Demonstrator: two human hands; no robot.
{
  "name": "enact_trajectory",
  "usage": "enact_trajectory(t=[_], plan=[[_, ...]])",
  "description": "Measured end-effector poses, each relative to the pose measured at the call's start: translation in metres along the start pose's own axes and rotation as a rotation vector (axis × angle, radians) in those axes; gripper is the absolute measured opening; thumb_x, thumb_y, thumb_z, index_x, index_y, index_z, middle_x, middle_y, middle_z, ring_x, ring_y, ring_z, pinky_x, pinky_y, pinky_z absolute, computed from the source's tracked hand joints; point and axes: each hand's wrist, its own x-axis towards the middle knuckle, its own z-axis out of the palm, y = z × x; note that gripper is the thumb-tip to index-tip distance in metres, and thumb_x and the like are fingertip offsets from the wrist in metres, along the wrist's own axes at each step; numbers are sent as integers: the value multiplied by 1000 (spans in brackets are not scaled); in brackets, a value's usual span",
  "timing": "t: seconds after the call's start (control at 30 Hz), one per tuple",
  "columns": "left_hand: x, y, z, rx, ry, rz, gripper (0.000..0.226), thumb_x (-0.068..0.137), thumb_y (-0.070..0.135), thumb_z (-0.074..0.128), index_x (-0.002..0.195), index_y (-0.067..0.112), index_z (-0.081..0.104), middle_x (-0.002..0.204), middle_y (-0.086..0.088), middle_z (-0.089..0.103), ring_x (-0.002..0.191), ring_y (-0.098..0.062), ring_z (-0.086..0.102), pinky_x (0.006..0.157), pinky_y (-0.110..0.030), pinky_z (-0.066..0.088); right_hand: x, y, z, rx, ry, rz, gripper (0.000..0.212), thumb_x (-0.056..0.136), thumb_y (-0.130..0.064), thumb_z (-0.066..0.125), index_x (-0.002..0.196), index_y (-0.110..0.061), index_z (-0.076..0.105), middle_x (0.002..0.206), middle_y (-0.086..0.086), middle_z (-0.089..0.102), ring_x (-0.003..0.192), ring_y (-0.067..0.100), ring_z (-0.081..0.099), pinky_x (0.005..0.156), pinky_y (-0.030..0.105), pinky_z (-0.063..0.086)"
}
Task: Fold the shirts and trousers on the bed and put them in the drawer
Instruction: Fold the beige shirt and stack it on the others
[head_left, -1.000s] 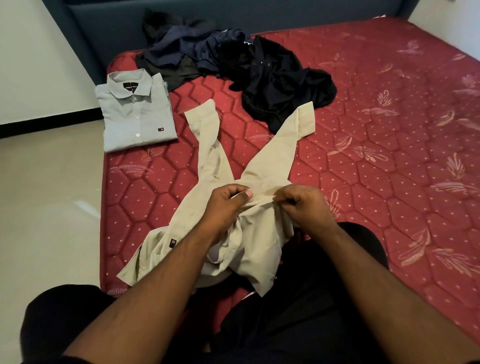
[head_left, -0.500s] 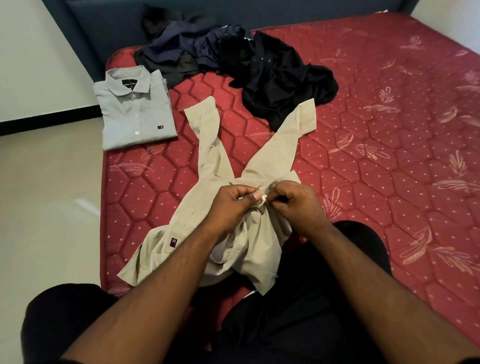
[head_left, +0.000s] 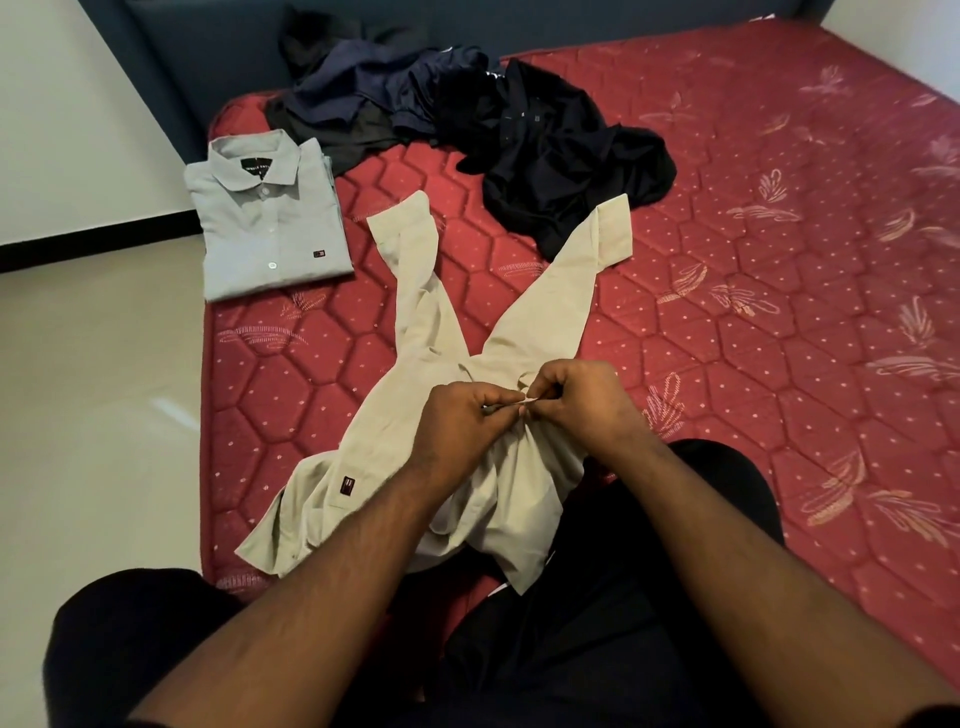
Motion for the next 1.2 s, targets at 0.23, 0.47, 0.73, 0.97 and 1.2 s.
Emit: enact_trajectory(t=[0.23, 0.47, 0.73, 0.97, 1.2], plan=[[-5, 2, 10, 198, 195, 123, 12, 77, 20, 69, 81, 12, 77, 79, 3, 74, 74, -11, 68, 70, -36, 55, 2, -9, 9, -100, 52, 41, 10, 73, -11, 75, 73, -17, 67, 73, -3, 67, 72, 17, 64, 69, 33, 52], [1, -3, 12, 350, 187, 126, 22, 79, 32, 60, 72, 11, 62, 72, -2, 62, 68, -21, 58, 60, -40, 48, 1, -12, 5, -148, 26, 72, 6, 78, -22, 74, 78, -18, 69, 75, -6, 66, 76, 16, 64, 66, 30, 50], [7, 4, -6, 26, -61, -17, 12, 86, 7, 64, 91, 10, 75, 81, -4, 73, 76, -15, 65, 73, -30, 50, -6, -10, 10, -285, 178, -77, 8, 86, -22, 61, 88, -15, 65, 92, 0, 64, 89, 23, 59, 77, 33, 38], [31, -18, -49, 7, 212, -162, 7, 90, 18, 67, 90, 20, 74, 86, -1, 72, 84, -19, 68, 77, -26, 52, -4, 13, 10, -156, 71, -47, 26, 83, -4, 58, 103, -13, 73, 101, 4, 73, 96, 22, 64, 83, 35, 51], [45, -43, -89, 352, -110, -550, 12, 82, 19, 70, 82, 7, 70, 79, -7, 67, 66, -20, 62, 59, -25, 46, 30, 30, -24, 85, -77, 251, 29, 89, -27, 67, 78, -1, 74, 63, 9, 61, 45, 9, 48, 47, 21, 36]])
